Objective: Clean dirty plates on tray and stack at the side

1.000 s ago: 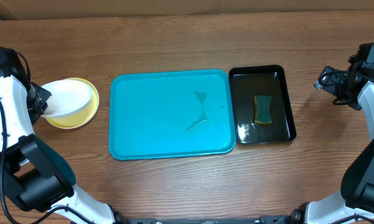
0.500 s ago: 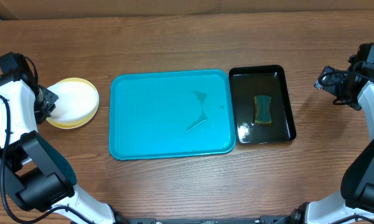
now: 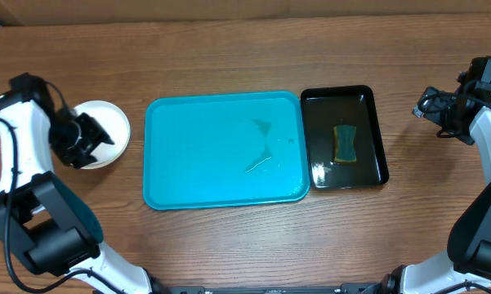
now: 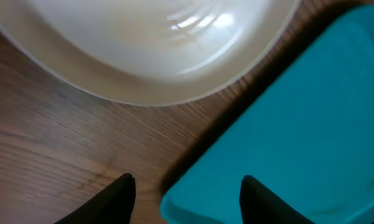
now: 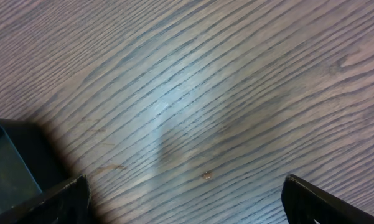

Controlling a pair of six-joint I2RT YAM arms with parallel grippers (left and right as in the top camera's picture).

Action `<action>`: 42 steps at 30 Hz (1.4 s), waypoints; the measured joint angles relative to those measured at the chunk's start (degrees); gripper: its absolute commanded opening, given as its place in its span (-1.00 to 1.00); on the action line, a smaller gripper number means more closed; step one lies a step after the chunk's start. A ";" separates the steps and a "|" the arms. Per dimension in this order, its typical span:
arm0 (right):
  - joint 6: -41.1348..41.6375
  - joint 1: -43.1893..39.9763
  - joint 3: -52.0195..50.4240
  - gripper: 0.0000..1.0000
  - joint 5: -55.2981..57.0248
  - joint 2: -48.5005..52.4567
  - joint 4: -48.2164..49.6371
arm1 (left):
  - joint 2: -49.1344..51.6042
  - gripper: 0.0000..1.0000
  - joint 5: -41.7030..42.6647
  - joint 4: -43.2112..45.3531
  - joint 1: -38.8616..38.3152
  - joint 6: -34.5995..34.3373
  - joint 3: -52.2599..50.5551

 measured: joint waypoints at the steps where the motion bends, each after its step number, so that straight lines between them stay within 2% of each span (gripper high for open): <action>1: -0.02 0.00 0.00 1.00 0.00 0.00 0.00 | -0.02 0.18 0.22 -0.04 -0.94 0.72 -0.09; 6: 0.02 0.00 0.00 1.00 0.00 0.00 0.02 | -0.07 0.29 0.39 1.66 -6.29 2.67 -2.43; 14: 0.00 0.00 0.00 1.00 0.00 0.00 0.02 | -0.07 0.33 -3.41 8.57 -12.35 3.08 -7.48; 15: 0.00 0.00 0.00 1.00 -0.02 0.00 0.02 | -0.07 0.40 -3.69 9.11 -12.68 3.08 -7.96; 16: 0.00 0.00 0.00 1.00 -0.02 0.00 0.00 | -0.07 0.57 -3.93 9.62 -12.81 3.10 -8.48; 17: -0.02 0.00 0.00 1.00 0.02 0.00 0.00 | -0.07 0.60 -4.20 10.12 -13.03 3.15 -9.05; 25: -0.02 0.00 0.00 1.00 0.00 0.00 0.02 | -0.07 0.61 -4.81 11.32 -13.40 3.02 -10.43; 26: -0.02 0.00 0.00 1.00 -0.02 0.00 0.02 | -0.07 0.68 -4.76 11.45 -13.40 3.02 -10.45; 27: 0.00 0.00 0.00 1.00 -0.02 0.00 0.00 | -0.07 1.00 -4.74 11.54 -13.42 3.08 -10.45; 42: 0.00 0.00 0.00 1.00 0.00 0.00 0.00 | -0.07 1.00 -4.31 11.72 -13.40 3.02 -10.45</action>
